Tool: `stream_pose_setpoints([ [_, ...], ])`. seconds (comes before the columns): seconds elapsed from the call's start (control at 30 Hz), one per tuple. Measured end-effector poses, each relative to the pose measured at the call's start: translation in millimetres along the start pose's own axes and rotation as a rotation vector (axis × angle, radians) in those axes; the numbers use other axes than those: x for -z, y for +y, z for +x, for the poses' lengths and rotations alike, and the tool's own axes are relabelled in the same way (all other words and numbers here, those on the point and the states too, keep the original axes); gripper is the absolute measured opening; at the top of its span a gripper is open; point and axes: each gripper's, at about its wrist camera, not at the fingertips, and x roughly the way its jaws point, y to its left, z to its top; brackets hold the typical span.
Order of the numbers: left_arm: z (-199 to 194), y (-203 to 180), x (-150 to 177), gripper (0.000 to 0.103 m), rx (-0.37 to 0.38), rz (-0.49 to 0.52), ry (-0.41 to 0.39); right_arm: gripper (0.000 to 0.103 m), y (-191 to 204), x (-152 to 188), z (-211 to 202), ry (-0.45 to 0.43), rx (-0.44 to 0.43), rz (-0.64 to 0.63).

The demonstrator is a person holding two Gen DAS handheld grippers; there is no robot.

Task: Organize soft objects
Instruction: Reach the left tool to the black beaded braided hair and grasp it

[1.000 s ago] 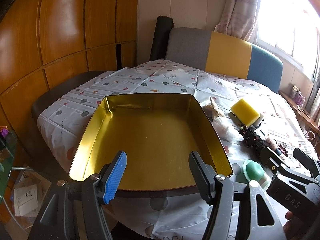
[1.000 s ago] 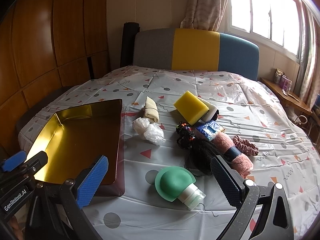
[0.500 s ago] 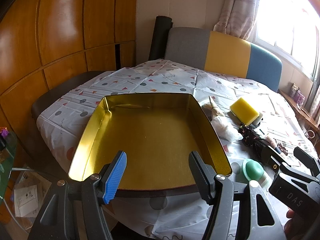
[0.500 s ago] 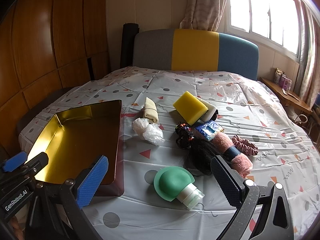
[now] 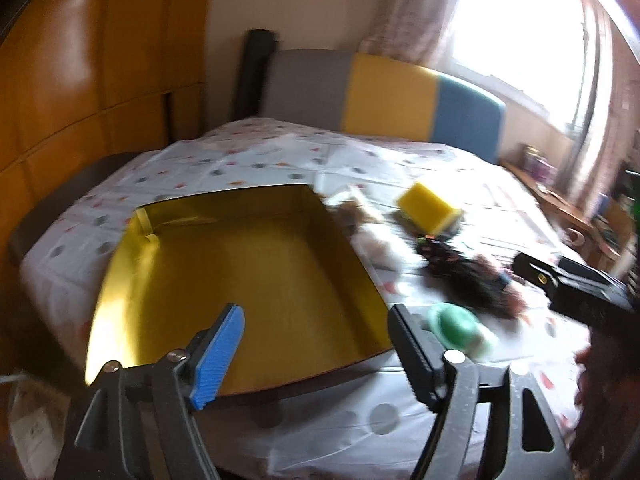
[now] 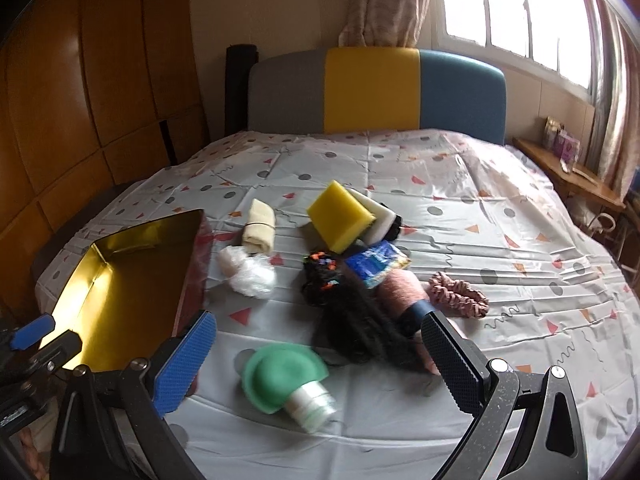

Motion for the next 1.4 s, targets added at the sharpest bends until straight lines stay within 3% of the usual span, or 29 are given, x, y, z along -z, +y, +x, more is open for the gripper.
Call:
stream_pose_setpoints([
  [0.2,18.7,-15.7,-25.8,0.078,0.072,0.045,0.060,0.103,-51.0,-14.4,15.6,0.037,-0.021,0.040],
  [0.4,54.3,-41.8,-54.8,0.077,0.143,0.160,0.161,0.103,-99.6,-2.1,37.0,0.063,-0.013,0.143],
  [0.5,79.8,-58.2,-64.0,0.072,0.164,0.205,0.228,0.103,-110.8,-2.3,41.9,0.087,-0.022,0.201],
  [0.63,106.5,-82.8,-77.7,0.071,0.173,0.265,0.259,0.103,-114.9,-3.1,40.9,0.078,-0.030,0.210],
  [0.77,142.5,-99.1,-84.4,0.071,0.170,0.266,0.342,0.103,-116.9,-4.0,41.0,0.076,-0.044,0.220],
  [0.9,180.8,-106.1,-85.4,0.071,0.121,0.244,0.422,0.103,-117.7,-4.8,40.3,0.074,-0.054,0.224],
  [1.07,193.5,-109.6,-90.3,0.071,0.077,0.209,0.411,0.103,-124.4,-5.1,38.2,0.065,-0.035,0.252],
  [1.2,189.3,-141.0,-87.1,0.069,0.185,0.282,0.427,0.103,-141.0,-3.9,38.1,0.068,-0.034,0.336],
  [1.27,193.1,-156.9,-81.7,0.057,0.244,0.277,0.476,0.103,-146.3,-3.6,37.2,0.067,-0.028,0.361],
  [1.4,219.7,-165.8,-76.2,0.057,0.262,0.124,0.573,0.103,-147.7,-3.7,36.6,0.066,-0.025,0.369],
])
